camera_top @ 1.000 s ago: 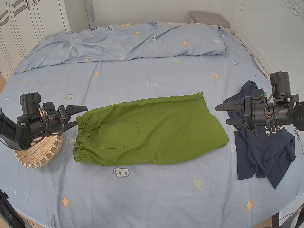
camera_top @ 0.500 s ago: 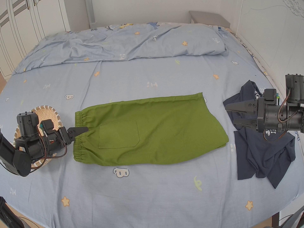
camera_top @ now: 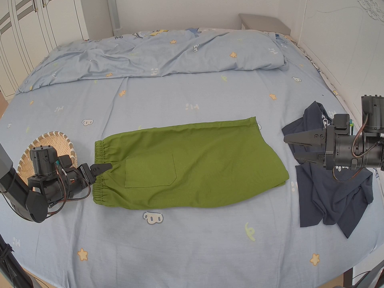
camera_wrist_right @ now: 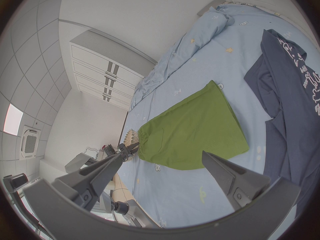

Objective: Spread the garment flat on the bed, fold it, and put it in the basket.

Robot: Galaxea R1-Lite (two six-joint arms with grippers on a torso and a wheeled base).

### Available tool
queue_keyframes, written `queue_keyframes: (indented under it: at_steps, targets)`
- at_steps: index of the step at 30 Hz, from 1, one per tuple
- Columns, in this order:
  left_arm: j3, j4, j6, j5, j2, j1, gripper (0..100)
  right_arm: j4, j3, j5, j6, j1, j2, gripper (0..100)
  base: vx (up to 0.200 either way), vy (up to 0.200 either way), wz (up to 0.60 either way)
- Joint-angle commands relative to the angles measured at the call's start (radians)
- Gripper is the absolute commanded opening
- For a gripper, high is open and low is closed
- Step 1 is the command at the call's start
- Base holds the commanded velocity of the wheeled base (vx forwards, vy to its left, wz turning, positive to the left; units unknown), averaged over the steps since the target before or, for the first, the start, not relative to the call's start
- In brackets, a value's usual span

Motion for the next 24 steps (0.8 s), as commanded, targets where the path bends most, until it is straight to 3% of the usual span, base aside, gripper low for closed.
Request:
queue_keyframes:
  at_steps: [1, 6, 16, 22, 24]
  targets:
    - [-0.010, -0.042, -0.001, 0.002, 0.085, -0.023, 100, -0.002, 0.000, 0.001, 0.000, 0.002, 0.005, 100, 0.000, 0.000, 0.00]
    - [-0.012, -0.120, -0.001, 0.005, 0.151, -0.043, 100, -0.002, 0.000, 0.001, 0.000, 0.002, 0.006, 100, 0.000, 0.000, 0.00]
    - [-0.033, -0.122, -0.001, 0.004, 0.169, -0.026, 100, -0.002, -0.001, 0.001, -0.002, 0.002, 0.011, 100, 0.000, 0.000, 0.00]
    - [-0.056, -0.125, -0.051, -0.021, 0.177, -0.037, 100, -0.008, -0.020, 0.001, -0.003, 0.003, 0.036, 100, 0.000, 0.000, 0.00]
    - [-0.066, -0.127, -0.091, -0.061, 0.183, -0.035, 100, -0.016, -0.028, 0.001, -0.003, 0.003, 0.048, 100, 0.000, 0.000, 0.00]
